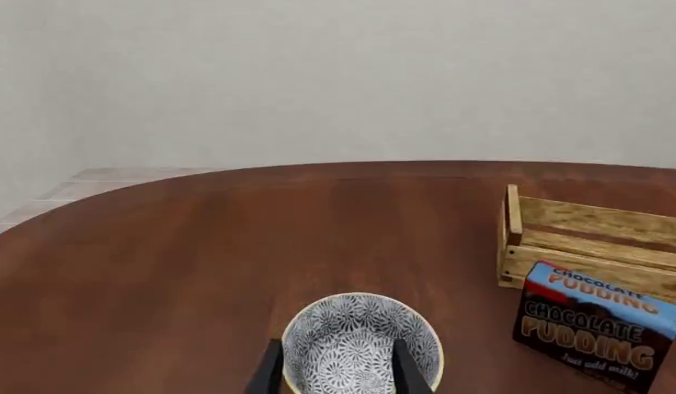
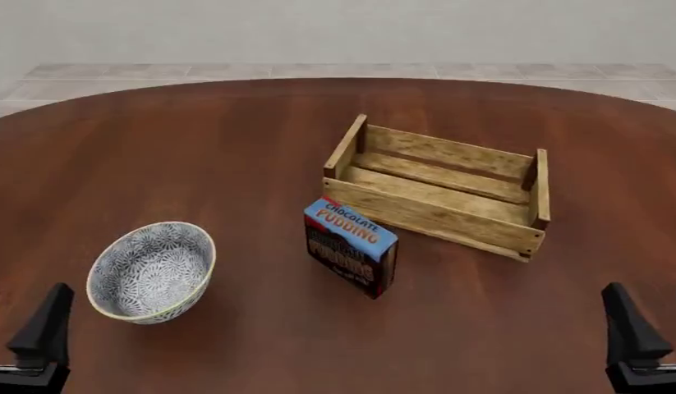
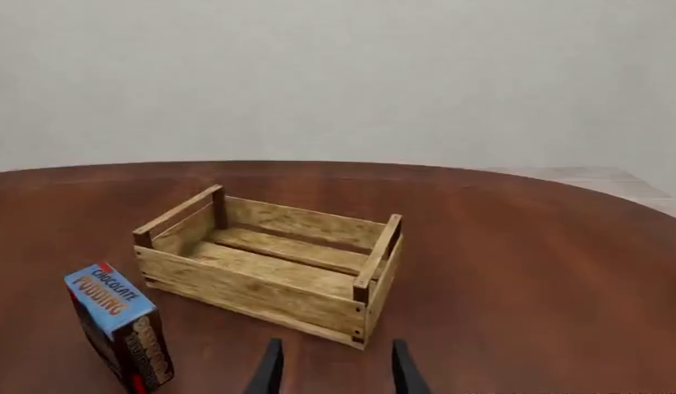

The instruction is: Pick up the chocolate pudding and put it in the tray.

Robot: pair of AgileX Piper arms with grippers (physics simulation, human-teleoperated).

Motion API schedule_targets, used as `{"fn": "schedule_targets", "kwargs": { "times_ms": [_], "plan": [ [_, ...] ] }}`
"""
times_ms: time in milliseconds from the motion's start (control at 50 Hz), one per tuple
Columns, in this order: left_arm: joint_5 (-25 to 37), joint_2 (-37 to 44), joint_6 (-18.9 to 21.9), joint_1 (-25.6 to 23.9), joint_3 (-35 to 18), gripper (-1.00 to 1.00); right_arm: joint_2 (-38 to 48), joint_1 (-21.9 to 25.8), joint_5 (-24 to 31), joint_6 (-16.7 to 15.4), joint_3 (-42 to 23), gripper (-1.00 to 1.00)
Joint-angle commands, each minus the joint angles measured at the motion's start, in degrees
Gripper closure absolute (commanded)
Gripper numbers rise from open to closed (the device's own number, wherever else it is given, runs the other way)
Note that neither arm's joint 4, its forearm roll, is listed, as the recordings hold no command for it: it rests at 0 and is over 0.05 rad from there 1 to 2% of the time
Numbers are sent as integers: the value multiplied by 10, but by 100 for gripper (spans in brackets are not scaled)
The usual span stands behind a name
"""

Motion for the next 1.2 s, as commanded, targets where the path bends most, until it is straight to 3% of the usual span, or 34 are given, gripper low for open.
{"fn": "schedule_targets", "kwargs": {
  "times_ms": [20, 240, 360, 380, 460, 480, 560, 620, 760, 800, 840, 860, 920, 1040, 1080, 1120, 1160, 1200],
  "plan": [
    [0, 0, 0, 0, 0, -100, 8, -1, 5, -2, -12, -100],
    [0, 0, 0, 0, 0, -100, 17, -5, -3, -2, -5, -100],
    [0, 0, 0, 0, 0, -100, 38, -7, -6, -6, -24, -100],
    [0, 0, 0, 0, 0, -100, 38, -9, -6, 13, -31, -100],
    [0, 0, 0, 0, 0, -100, 61, -8, -14, 5, -50, -100],
    [0, 0, 0, 0, 0, -100, 102, -6, -30, 2, -58, -100],
    [0, 0, 0, 0, 0, -100, 119, 15, -14, 0, -95, -100],
    [0, 0, 0, 0, 0, -100, 186, -6, -10, -32, -136, -100],
    [0, 0, 0, 0, 0, -100, 234, 20, 22, -34, -196, -100],
    [0, 0, 0, 0, 0, -100, 251, 42, 35, -46, -220, -100],
    [0, 0, 0, 0, 0, -100, 267, 22, 42, -70, -240, -100],
    [0, 0, 0, 0, 0, -100, 303, 43, 43, -84, -256, -100],
    [0, 0, 0, 0, 0, -100, 325, 63, 67, -56, -300, -100],
    [0, 0, 0, 0, 0, -100, 385, 90, 94, -70, -370, -100],
    [0, 0, 0, 0, 0, -100, 414, 121, 108, -80, -393, -100],
    [0, 0, 0, 0, 0, -100, 426, 122, 108, -106, -406, -100],
    [0, 0, 0, 0, 0, -100, 440, 136, 114, -82, -425, -100],
    [0, 0, 0, 0, 0, -100, 457, 131, 116, -111, -446, -100]
  ]
}}
